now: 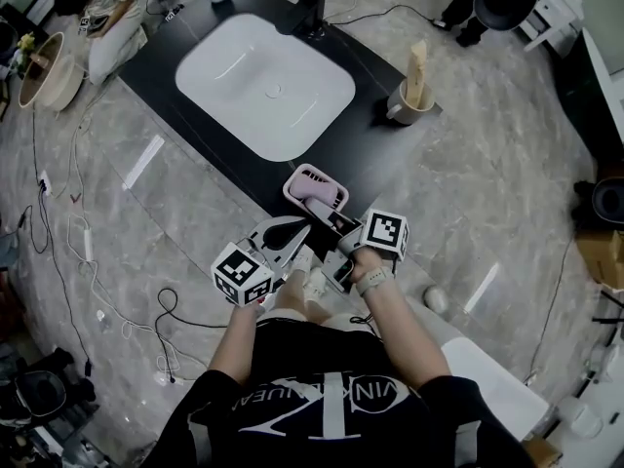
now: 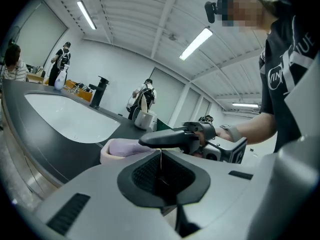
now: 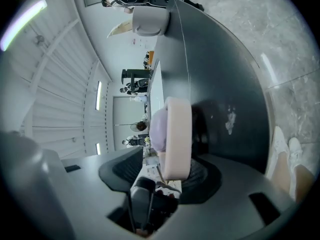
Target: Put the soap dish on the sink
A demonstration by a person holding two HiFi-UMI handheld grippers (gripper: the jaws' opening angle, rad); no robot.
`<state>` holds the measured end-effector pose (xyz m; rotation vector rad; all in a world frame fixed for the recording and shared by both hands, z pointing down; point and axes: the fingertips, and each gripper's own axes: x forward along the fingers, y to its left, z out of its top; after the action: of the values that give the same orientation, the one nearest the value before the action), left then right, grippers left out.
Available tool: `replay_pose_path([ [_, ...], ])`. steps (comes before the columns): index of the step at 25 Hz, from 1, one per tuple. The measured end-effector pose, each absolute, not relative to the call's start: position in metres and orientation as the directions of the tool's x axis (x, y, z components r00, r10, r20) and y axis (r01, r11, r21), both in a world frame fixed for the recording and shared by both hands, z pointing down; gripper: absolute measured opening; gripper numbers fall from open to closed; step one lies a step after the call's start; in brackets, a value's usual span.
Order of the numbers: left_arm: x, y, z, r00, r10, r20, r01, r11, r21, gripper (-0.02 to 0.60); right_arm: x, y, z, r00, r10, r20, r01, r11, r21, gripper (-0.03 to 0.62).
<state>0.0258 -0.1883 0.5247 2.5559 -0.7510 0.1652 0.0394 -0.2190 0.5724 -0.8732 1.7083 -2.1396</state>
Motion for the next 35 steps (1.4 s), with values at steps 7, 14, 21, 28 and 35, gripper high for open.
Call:
replay_pose_path([
  [7, 0.05, -0.179, 0.525, 0.883, -0.391, 0.26, -0.467, -0.795, 0.389, 0.02, 0.034, -0.222, 0.565, -0.789, -0.574, 0.219, -0.064, -0.279, -0.958, 0.288],
  [14, 0.077, -0.169, 0.534, 0.895, -0.306, 0.324, -0.413, -0.844, 0.343, 0.02, 0.033, -0.22, 0.566, -0.796, -0.562, 0.226, -0.079, -0.274, -0.959, 0.298],
  [21, 0.073, -0.177, 0.539, 0.883, -0.308, 0.355, -0.433, -0.827, 0.359, 0.014, 0.031, -0.22, 0.563, -0.804, -0.548, 0.23, -0.087, -0.275, -0.958, 0.301],
  [28, 0.069, -0.178, 0.549, 0.858, -0.317, 0.405, -0.467, -0.809, 0.356, 0.014, 0.032, -0.217, 0.567, -0.809, -0.537, 0.239, -0.098, -0.277, -0.956, 0.302],
  [35, 0.082, -0.173, 0.553, 0.832, -0.289, 0.474, -0.453, -0.847, 0.278, 0.014, 0.029, -0.212, 0.567, -0.813, -0.531, 0.238, -0.096, -0.282, -0.955, 0.304],
])
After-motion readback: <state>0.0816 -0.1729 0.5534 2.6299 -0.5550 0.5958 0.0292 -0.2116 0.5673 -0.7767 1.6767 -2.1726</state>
